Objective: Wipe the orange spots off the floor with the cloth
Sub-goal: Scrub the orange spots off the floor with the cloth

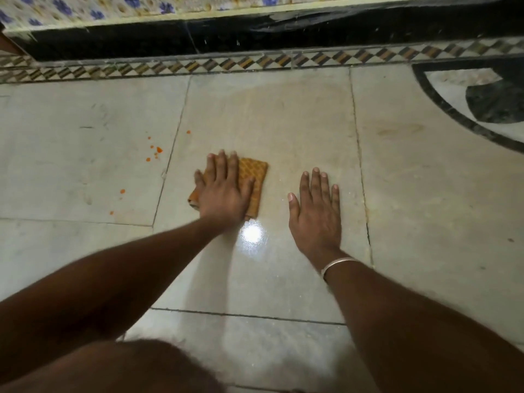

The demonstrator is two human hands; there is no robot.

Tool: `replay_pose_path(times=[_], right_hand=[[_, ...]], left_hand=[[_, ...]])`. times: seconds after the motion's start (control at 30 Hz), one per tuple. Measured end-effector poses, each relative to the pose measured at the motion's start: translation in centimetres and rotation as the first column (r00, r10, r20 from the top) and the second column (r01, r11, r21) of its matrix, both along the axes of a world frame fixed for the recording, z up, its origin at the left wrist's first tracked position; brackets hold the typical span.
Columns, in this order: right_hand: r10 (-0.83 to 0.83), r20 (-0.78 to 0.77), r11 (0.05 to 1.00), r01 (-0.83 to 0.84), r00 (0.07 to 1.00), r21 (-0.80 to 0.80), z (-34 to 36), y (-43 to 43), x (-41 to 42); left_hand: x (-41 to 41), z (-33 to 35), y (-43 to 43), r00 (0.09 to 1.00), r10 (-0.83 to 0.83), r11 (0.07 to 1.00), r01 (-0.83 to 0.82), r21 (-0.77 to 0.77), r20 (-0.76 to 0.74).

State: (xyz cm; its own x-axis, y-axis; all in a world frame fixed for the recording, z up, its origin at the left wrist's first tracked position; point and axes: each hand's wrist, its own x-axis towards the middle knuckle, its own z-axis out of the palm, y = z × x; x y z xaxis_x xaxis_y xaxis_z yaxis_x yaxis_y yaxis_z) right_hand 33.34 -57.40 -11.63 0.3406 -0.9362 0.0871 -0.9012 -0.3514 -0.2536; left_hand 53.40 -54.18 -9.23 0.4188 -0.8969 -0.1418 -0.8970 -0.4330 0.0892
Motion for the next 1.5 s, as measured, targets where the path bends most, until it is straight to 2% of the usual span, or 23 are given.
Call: replay_pose_path(times=[0.1,0.2,0.3,0.33,0.43,0.53,0.63,0.73,0.77,0.83,0.93,1.0,1.07,1.17,1.2,1.27,1.33,1.4,1.5], right_hand=[[-0.005,-0.003,1.000,0.005,1.000,-0.005,0.2,0.0,0.1],[-0.008,-0.021,1.000,0.008,1.000,0.002,0.2,-0.2,0.2],[-0.007,-0.031,1.000,0.006,0.999,-0.003,0.1,-0.2,0.2],[0.000,-0.032,1.000,0.000,1.000,-0.002,0.0,-0.2,0.2],[0.010,-0.042,1.000,-0.011,0.999,-0.006,0.1,0.0,-0.1],[0.012,-0.054,1.000,-0.013,0.998,-0.014,0.1,0.0,0.0],[0.011,-0.065,1.000,-0.011,0.998,-0.010,0.2,0.1,0.2],[0.014,-0.058,1.000,-0.015,0.998,-0.013,0.0,0.0,0.1],[0.018,-0.049,1.000,-0.019,0.999,-0.016,0.0,0.0,0.1],[0.023,-0.041,1.000,-0.024,0.999,-0.019,0.1,0.2,-0.1],[0.014,-0.050,1.000,-0.015,0.999,-0.026,0.2,0.1,0.0],[0.018,-0.061,1.000,-0.019,0.998,-0.021,0.2,0.1,0.1],[0.027,-0.081,1.000,-0.027,0.996,-0.001,0.1,0.0,0.0],[0.032,-0.092,0.999,-0.032,0.995,0.006,0.0,-0.1,-0.2],[0.040,-0.082,0.999,-0.039,0.996,0.010,0.1,0.0,-0.2],[0.040,-0.055,0.999,-0.039,0.998,0.011,0.2,0.1,-0.3],[0.037,-0.055,0.999,-0.037,0.998,-0.001,0.3,0.4,-0.2],[0.037,-0.072,0.999,-0.037,0.997,0.006,0.1,0.3,-0.1],[0.042,-0.092,0.999,-0.039,0.995,0.030,0.2,0.2,-0.1]], left_hand=[[-2.1,-0.2,4.1,0.997,0.080,0.996,-0.080,-0.030,-0.020],[-6.5,-0.5,5.3,0.998,-0.049,0.999,0.049,0.014,-0.039],[-5.0,-0.3,0.5,0.984,-0.176,0.984,0.176,-0.023,-0.022],[-3.4,-0.2,-0.8,0.987,-0.159,0.987,0.159,-0.024,-0.007],[0.8,0.0,-0.2,0.999,0.047,0.999,-0.047,-0.015,-0.020],[-1.7,0.1,4.2,0.993,0.116,0.993,-0.116,-0.005,-0.025],[-6.3,-0.1,5.1,0.999,-0.004,0.998,0.006,0.058,-0.035],[-5.0,0.2,1.1,0.988,-0.150,0.988,0.150,0.022,-0.026],[-3.3,0.2,0.0,0.990,-0.140,0.990,0.140,0.016,-0.011],[-0.4,0.1,0.0,1.000,-0.005,1.000,0.005,0.008,-0.024],[-1.3,-0.3,3.8,0.994,0.103,0.994,-0.103,-0.026,-0.024],[-4.5,-0.3,5.9,0.999,0.029,0.999,-0.028,0.019,-0.015],[-6.6,-0.5,5.2,0.993,-0.113,0.992,0.114,0.053,-0.013],[-4.3,-0.1,0.8,0.967,-0.255,0.967,0.254,0.018,0.000],[-2.2,0.1,0.1,0.978,-0.208,0.978,0.208,0.025,0.005],[1.2,0.1,0.8,1.000,-0.013,0.999,0.013,0.034,0.006],[1.6,-0.2,3.7,0.993,0.116,0.993,-0.116,0.015,-0.028],[-1.4,-0.1,6.7,0.993,0.117,0.993,-0.116,0.029,-0.029],[-5.5,-0.1,6.4,0.997,-0.069,0.992,0.072,0.100,-0.037]])
